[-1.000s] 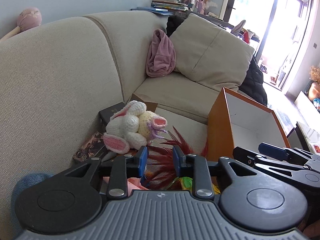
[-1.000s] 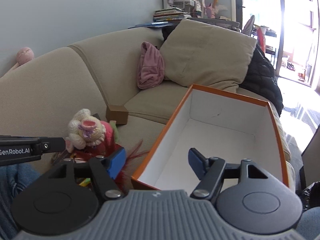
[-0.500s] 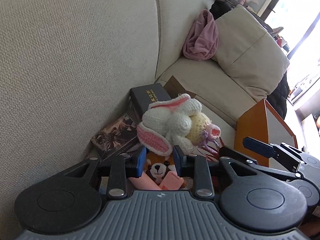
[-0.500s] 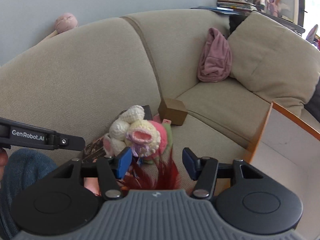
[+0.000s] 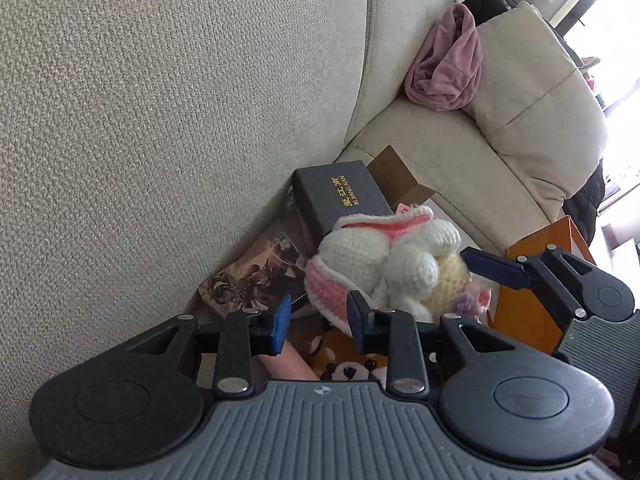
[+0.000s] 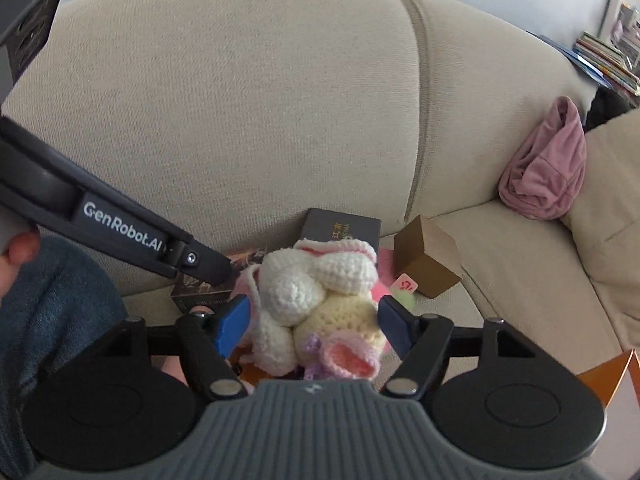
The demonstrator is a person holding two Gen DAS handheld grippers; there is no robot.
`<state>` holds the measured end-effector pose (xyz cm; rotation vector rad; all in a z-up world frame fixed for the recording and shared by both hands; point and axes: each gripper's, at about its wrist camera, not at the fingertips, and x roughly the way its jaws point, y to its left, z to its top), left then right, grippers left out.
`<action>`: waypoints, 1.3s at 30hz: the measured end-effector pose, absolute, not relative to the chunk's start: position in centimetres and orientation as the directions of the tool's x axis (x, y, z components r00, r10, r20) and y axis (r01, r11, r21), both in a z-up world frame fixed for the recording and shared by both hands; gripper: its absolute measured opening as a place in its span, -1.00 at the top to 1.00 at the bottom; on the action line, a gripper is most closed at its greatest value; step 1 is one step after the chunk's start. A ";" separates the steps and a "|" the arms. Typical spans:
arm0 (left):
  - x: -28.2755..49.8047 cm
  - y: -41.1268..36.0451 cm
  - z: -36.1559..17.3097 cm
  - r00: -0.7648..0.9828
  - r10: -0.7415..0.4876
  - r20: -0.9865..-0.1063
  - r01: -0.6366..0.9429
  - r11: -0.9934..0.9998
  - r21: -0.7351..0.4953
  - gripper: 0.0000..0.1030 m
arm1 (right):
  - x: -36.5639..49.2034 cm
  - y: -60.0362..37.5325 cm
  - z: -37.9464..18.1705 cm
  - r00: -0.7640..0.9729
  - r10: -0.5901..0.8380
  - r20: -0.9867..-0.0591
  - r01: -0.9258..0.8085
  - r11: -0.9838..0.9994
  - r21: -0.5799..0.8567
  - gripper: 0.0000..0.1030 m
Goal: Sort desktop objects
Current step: 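Grasp the red panda plush with the left tool while the right tool grasps the crocheted bunny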
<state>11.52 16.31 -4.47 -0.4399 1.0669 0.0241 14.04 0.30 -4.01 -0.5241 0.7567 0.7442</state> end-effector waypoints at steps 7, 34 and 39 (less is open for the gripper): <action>11.6 15.5 -5.4 0.446 -0.231 -0.865 -0.165 0.929 -0.333 0.33 | 15.3 -1.5 -5.0 0.495 0.360 -0.791 -0.706 0.697 -0.125 -0.39; 13.5 8.9 -9.9 0.293 -0.222 -0.930 -0.070 0.965 -0.252 -0.38 | 16.2 -7.5 -5.8 0.453 0.260 -0.853 -0.611 0.787 -0.085 -0.31; 13.4 8.9 -9.9 0.283 -0.225 -0.932 -0.039 0.968 -0.246 -0.38 | 18.1 -7.8 -7.1 0.369 0.294 -0.882 -0.615 0.789 0.006 -0.31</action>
